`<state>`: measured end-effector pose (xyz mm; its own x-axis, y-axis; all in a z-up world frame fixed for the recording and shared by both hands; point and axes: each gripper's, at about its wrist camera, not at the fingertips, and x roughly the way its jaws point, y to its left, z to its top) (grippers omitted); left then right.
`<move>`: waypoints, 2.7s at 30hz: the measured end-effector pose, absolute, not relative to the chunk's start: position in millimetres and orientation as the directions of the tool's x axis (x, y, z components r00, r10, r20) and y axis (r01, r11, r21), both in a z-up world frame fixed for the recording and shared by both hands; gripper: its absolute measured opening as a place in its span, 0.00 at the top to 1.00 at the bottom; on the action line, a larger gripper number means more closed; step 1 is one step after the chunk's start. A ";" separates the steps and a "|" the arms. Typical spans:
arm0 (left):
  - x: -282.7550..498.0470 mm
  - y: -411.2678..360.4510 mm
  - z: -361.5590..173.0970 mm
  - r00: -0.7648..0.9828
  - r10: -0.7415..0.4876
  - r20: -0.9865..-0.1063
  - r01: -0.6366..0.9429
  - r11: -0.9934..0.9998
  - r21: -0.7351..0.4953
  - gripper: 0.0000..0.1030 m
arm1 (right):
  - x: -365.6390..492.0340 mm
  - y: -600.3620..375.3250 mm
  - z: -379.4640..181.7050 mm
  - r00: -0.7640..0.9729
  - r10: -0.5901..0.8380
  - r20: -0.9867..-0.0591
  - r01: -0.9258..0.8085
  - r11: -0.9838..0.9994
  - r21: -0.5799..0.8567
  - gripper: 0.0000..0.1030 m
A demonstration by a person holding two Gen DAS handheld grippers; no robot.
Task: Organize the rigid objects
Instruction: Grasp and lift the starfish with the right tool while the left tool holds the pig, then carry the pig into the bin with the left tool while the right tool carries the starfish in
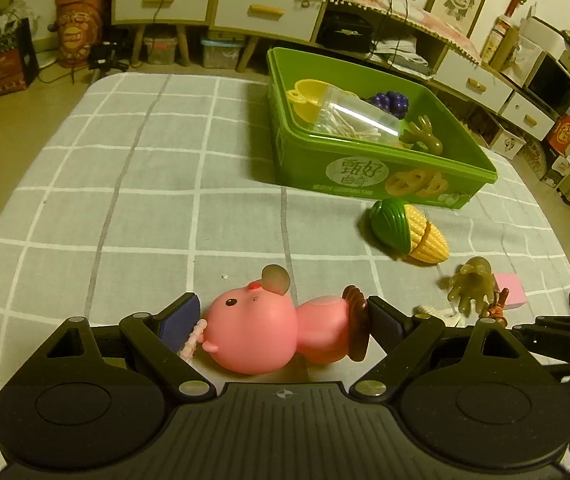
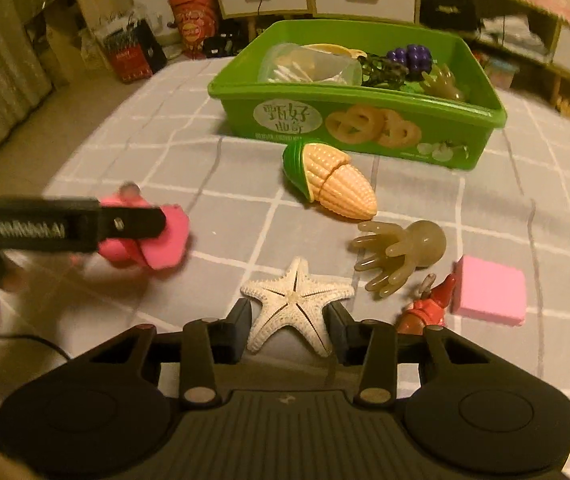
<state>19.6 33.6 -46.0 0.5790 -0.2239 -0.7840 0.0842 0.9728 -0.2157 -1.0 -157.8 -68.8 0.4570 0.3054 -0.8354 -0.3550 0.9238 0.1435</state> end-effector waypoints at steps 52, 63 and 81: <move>165.0 -97.0 -12.5 0.673 -0.359 -0.647 0.258 0.933 -0.250 0.13 | 143.6 -315.2 -40.3 0.648 0.503 -0.572 0.259 0.560 0.787 0.67; 172.2 -108.9 -19.4 0.700 -0.344 -0.626 0.285 0.938 -0.197 0.12 | 146.8 -317.4 -52.4 0.642 0.506 -0.575 0.282 0.541 0.792 0.67; 161.9 -103.3 -19.3 0.721 -0.371 -0.586 0.283 0.929 -0.240 0.04 | 142.0 -325.4 -44.2 0.647 0.508 -0.568 0.292 0.524 0.801 0.53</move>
